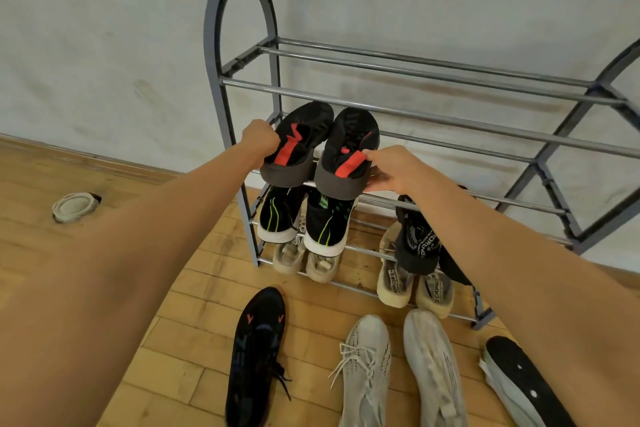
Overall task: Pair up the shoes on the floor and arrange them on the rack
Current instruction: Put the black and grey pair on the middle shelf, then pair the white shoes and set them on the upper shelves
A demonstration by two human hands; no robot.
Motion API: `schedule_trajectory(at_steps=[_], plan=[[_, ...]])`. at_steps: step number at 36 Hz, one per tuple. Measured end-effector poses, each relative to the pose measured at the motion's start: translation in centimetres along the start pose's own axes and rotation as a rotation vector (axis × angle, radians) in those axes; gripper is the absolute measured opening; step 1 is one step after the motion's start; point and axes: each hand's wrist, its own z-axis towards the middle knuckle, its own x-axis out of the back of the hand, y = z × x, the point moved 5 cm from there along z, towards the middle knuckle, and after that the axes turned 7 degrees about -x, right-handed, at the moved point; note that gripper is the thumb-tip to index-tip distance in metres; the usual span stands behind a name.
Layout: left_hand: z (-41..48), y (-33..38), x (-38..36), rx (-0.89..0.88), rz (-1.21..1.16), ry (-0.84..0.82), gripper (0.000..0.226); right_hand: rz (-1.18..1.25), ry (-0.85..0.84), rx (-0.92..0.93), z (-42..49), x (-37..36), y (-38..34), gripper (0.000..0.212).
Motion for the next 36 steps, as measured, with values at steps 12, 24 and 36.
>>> schedule_trajectory(at_steps=[12,24,36], plan=[[-7.6,-0.1,0.7,-0.149,-0.044,0.118,0.038,-0.278,0.209,0.206,-3.6,1.0,0.5,0.033],[-24.1,-4.3,-9.1,-0.853,0.338,-0.062,0.037,-0.993,0.196,0.772,-11.4,0.6,12.5,0.031],[-24.2,-20.2,-17.9,-0.380,0.529,-0.553,0.034,-1.291,-0.118,0.291,-3.7,0.9,30.6,0.047]])
